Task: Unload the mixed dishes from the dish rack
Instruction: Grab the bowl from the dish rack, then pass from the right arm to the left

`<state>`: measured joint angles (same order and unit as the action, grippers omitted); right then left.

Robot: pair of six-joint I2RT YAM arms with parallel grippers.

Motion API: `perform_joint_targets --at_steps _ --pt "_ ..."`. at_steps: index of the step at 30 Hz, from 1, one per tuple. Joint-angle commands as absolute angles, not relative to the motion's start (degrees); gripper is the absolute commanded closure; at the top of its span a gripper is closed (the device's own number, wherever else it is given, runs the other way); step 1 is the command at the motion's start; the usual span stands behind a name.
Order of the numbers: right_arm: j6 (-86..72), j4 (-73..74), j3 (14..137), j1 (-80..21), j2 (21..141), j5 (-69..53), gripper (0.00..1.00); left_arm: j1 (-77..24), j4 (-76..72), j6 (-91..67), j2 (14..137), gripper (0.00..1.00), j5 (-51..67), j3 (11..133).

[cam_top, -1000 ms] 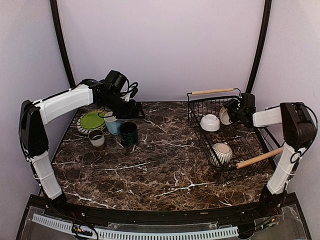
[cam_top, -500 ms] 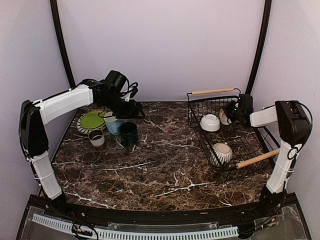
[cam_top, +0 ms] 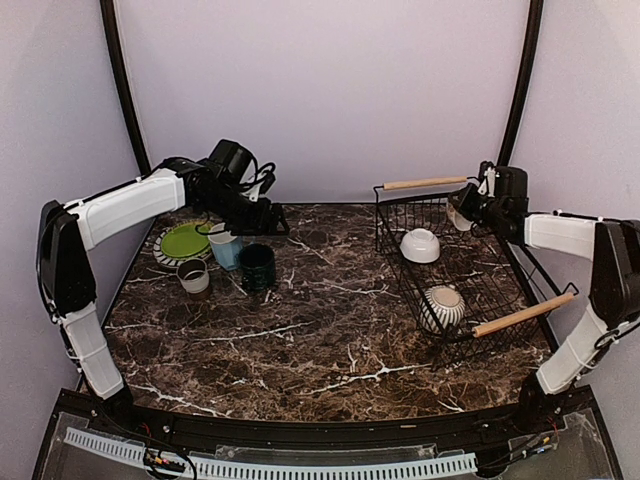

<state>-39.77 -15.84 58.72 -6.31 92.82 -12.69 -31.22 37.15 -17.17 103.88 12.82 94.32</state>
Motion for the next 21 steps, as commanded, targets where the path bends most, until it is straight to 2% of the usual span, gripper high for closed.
perform_joint_targets --at_steps 1,7,12,14,18,21 --pt "-21.46 -10.12 63.70 -10.06 84.80 -20.00 1.00 -30.85 35.23 -16.81 99.64 0.23 13.19 92.71" --pt "-0.77 10.02 71.66 -21.55 80.71 -20.61 1.00 -30.81 32.89 -17.51 98.88 0.22 18.36 91.58" --pt "12.90 19.66 74.22 -30.88 78.48 -19.22 0.99 -30.42 29.45 -18.65 97.96 0.22 23.55 90.06" --pt "20.29 21.58 73.72 -34.52 77.02 -22.94 0.97 -29.70 26.43 -20.13 97.16 0.21 27.73 88.69" --pt "33.25 27.77 74.83 -42.86 77.95 -19.21 0.98 -28.94 19.66 -22.44 96.50 0.16 36.13 85.87" --pt "36.89 31.17 77.01 -47.04 81.83 -8.30 1.00 -28.92 15.08 -25.51 97.25 0.13 44.03 84.92"
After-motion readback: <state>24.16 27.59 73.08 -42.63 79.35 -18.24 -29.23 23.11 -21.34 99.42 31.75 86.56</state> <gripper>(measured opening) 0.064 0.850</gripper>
